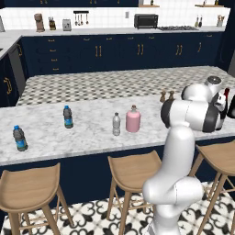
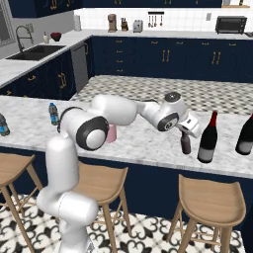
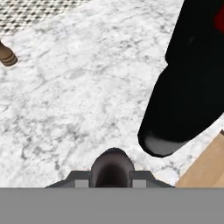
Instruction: Move the plastic bottles in the middle to the plastics group, and the glass bottles in the middle to the glass group.
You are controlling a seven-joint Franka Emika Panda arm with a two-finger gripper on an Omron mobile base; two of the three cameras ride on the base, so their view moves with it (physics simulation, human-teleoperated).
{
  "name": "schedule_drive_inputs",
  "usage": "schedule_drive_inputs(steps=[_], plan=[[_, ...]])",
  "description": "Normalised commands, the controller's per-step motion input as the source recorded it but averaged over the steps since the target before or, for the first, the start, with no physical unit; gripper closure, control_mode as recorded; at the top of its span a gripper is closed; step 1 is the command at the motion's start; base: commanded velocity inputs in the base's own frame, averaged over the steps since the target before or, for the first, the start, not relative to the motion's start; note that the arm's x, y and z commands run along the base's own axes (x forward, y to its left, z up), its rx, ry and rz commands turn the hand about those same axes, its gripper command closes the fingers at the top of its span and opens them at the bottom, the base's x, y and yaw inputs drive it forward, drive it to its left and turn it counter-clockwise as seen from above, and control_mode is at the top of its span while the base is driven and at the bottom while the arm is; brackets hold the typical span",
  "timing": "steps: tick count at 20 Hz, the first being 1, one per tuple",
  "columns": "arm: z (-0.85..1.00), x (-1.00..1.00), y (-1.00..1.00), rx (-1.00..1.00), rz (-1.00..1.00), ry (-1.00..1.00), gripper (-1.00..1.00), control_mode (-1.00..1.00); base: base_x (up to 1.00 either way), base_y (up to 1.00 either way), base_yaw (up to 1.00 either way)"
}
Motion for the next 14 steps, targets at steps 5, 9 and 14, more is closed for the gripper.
schedule_drive_inputs(steps=[5,9,14], plan=[[-0.34,0.36,-0.04,0.00,0.00,0.00,1.00,-1.00,0.00,0.00,0.00],[-0.39,0.25,-0.11,0.00,0.00,0.00,1.00,-1.00,0.00,0.00,0.00],[-0.38,0.16,-0.11,0.00,0.00,0.00,1.00,-1.00,0.00,0.00,0.00]])
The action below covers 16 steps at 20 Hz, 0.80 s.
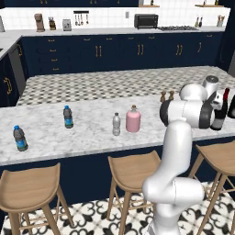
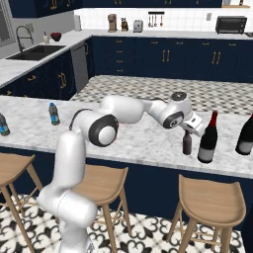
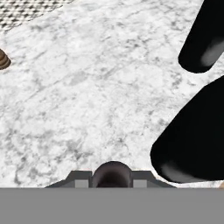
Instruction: Move the plastic bottles in the middle to the plastics group, and the glass bottles in the middle to the glass group.
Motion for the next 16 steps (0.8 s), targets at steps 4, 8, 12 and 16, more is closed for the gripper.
schedule_drive_inputs(steps=[4,8,12,16], plan=[[-0.39,-0.02,-0.01,0.00,0.00,0.01,-1.00,-1.00,0.00,0.00,0.00],[-0.05,-0.05,0.00,0.00,0.00,0.01,-1.00,-1.00,0.00,0.00,0.00],[0.30,-0.21,0.00,0.00,0.03,-0.11,-1.00,-1.00,0.00,0.00,0.00],[0.39,-0.33,0.23,-0.01,0.05,-0.10,-1.00,-1.00,0.00,0.00,0.00]])
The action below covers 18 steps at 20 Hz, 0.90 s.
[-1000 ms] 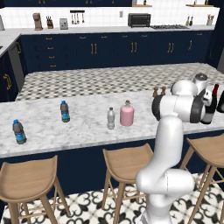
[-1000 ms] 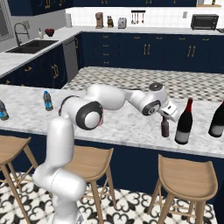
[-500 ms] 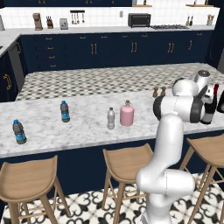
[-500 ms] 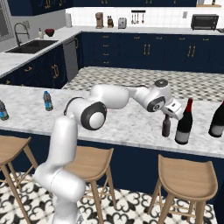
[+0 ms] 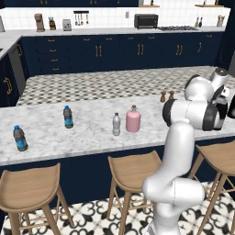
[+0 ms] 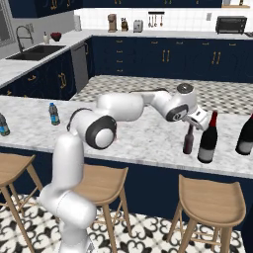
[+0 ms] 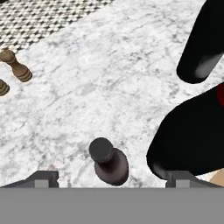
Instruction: Move the plastic bottles in the middle to the plastics group, and the glass bottles in the middle to the glass group.
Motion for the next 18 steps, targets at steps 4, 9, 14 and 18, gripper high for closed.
schedule_drive_inputs(steps=[4,9,14,18], plan=[[0.10,-0.18,0.30,-0.16,0.02,0.00,-1.00,-1.00,0.00,0.00,0.00],[0.10,-0.42,0.62,-0.07,0.15,0.04,-1.00,-1.00,0.00,0.00,0.00],[0.00,-0.28,0.98,0.00,0.30,0.07,-1.00,-1.00,0.00,0.00,0.00],[0.00,-0.08,1.00,0.00,0.28,0.09,-1.00,-1.00,0.00,0.00,0.00]])
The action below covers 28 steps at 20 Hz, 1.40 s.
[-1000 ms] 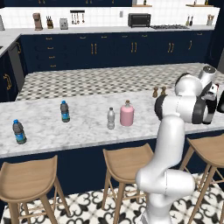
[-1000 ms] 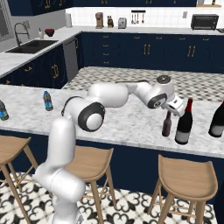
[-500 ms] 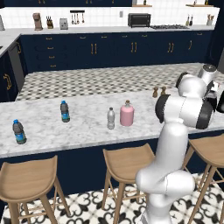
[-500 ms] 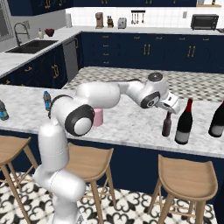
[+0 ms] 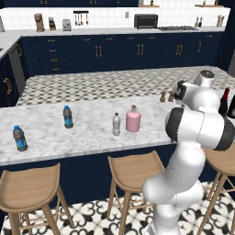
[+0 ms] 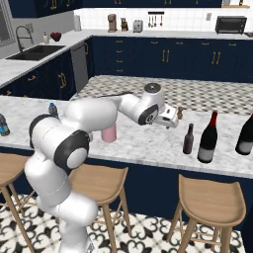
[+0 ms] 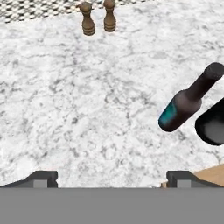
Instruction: Move the plastic bottles in the middle to the plastics group, and the glass bottles in the middle to the glass group.
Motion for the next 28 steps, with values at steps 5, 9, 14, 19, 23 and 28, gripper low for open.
schedule_drive_inputs(steps=[5,9,14,19,23,28], plan=[[0.00,0.05,1.00,0.01,0.19,0.07,-1.00,-1.00,0.00,0.00,0.00],[0.00,0.32,1.00,0.00,0.02,0.03,-1.00,-1.00,0.00,0.00,0.00],[0.00,0.42,1.00,0.00,0.00,0.01,-1.00,-1.00,0.00,0.00,0.00],[0.00,0.43,1.00,0.00,0.02,0.01,-1.00,-1.00,0.00,0.00,0.00],[-0.03,0.62,0.64,0.00,0.05,0.00,-1.00,-1.00,0.00,0.00,0.00],[-0.08,0.55,0.11,0.04,0.02,0.16,-1.00,-1.00,0.00,0.00,0.00]])
